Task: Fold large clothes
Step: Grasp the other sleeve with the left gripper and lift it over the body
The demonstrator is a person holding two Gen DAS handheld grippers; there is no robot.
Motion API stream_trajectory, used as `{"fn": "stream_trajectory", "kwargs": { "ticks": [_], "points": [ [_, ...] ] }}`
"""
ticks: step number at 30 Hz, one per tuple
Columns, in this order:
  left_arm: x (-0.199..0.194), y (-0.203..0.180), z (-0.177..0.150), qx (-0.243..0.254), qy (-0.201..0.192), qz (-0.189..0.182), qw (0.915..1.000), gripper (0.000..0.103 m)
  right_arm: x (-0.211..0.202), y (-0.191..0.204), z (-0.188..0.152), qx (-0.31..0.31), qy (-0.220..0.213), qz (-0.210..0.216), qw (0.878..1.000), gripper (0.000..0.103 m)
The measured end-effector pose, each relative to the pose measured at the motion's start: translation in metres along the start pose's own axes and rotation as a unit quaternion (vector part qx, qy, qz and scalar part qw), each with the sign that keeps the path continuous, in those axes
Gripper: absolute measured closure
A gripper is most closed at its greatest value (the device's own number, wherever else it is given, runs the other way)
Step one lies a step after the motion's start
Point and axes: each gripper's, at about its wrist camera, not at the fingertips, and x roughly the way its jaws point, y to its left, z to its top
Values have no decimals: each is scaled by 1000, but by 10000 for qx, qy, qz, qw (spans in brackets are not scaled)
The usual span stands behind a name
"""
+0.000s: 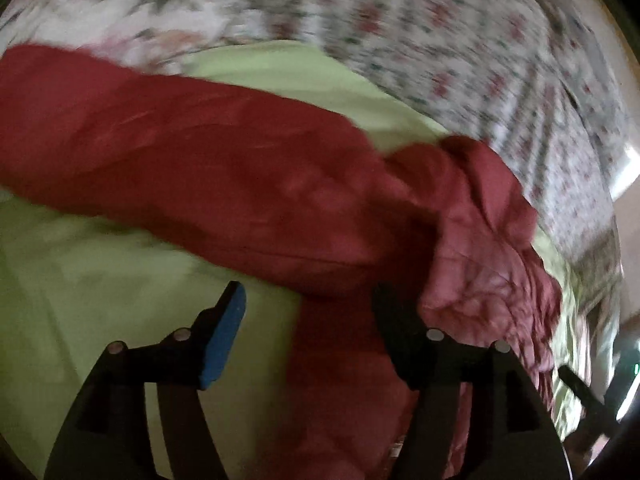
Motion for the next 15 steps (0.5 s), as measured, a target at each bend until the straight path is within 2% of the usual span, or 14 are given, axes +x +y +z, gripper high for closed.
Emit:
{"fn": "stream_trajectory", "kwargs": {
  "ticks": [4,7,10,15],
  "points": [
    [-3,42,5,-507,-110,186,9985,38,-8,8,-8,-87,17,66,9999,36],
    [-5,76,10,-904,-266,522,9942,38,-12,12,-14,-133,55,124,9998,36],
    [-2,112,19,-1374,-372,854,9861,38,-11,14,-19,-111,128,187,9997,36],
    [0,160,37,-1983,-674,941,9733,38,-10,16,-26,-137,257,224,9993,36]
  ]
}}
